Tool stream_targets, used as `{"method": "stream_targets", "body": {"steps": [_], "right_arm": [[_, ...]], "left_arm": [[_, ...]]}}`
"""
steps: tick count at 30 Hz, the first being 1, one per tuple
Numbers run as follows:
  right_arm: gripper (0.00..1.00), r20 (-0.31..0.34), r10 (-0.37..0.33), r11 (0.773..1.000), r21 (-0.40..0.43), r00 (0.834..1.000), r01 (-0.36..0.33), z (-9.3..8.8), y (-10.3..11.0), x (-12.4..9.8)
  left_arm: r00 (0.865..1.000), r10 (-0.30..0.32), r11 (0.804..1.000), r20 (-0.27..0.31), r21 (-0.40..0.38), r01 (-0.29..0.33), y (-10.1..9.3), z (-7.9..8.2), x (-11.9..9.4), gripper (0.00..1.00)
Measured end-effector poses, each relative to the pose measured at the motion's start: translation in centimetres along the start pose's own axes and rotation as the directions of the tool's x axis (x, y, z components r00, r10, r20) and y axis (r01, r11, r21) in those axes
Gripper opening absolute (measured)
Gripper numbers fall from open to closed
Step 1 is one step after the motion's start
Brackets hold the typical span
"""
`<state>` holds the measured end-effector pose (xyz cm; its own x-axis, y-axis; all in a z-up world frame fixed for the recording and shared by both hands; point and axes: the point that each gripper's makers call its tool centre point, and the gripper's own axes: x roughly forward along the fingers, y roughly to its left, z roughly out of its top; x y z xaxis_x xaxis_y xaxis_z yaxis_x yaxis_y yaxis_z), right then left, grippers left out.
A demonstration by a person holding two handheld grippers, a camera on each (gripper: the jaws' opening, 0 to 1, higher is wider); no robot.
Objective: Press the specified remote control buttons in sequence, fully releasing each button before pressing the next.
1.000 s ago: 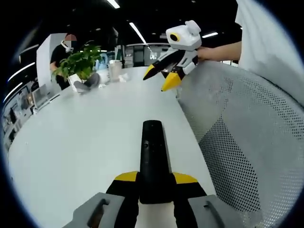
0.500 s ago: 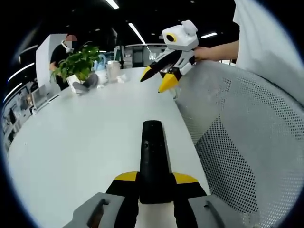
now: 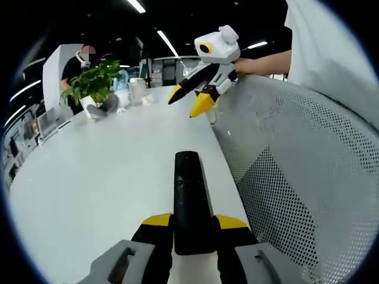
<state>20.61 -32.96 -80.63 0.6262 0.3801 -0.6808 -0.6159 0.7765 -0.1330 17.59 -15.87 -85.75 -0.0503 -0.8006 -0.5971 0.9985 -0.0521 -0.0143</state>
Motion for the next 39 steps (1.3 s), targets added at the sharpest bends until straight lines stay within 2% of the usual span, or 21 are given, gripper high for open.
{"method": "stream_targets", "body": {"steps": [11, 21, 29, 35, 39], "right_arm": [[0.46, -0.006, 0.012, 1.000, -0.005, 1.000, -0.012, -0.1, 0.3, 0.1], [0.44, -0.022, 0.039, 0.999, -0.014, 0.999, -0.039, -0.3, 0.8, 0.3], [0.43, -0.042, 0.068, 0.997, -0.034, 0.997, -0.069, -0.7, 1.5, 0.4], [0.38, -0.066, 0.097, 0.994, -0.050, 0.993, -0.101, -1.0, 2.1, 0.6], [0.37, -0.085, 0.105, 0.991, -0.069, 0.991, -0.111, -1.3, 2.3, 0.7]], "left_arm": [[1.000, 0.003, 1.000, -0.024, 0.000, -0.003, -0.2, -0.1, 0.0, 0.26], [0.994, 0.024, 1.000, -0.104, -0.015, -0.026, -0.4, 0.1, 0.3, 0.26], [0.976, 0.042, 0.998, -0.215, -0.029, -0.050, -0.9, 0.0, 0.6, 0.26], [0.966, 0.043, 0.998, -0.255, -0.025, -0.051, -1.5, -0.1, 0.5, 0.25], [0.965, 0.062, 0.996, -0.254, -0.046, -0.076, -1.6, -0.2, 0.5, 0.25]]}}
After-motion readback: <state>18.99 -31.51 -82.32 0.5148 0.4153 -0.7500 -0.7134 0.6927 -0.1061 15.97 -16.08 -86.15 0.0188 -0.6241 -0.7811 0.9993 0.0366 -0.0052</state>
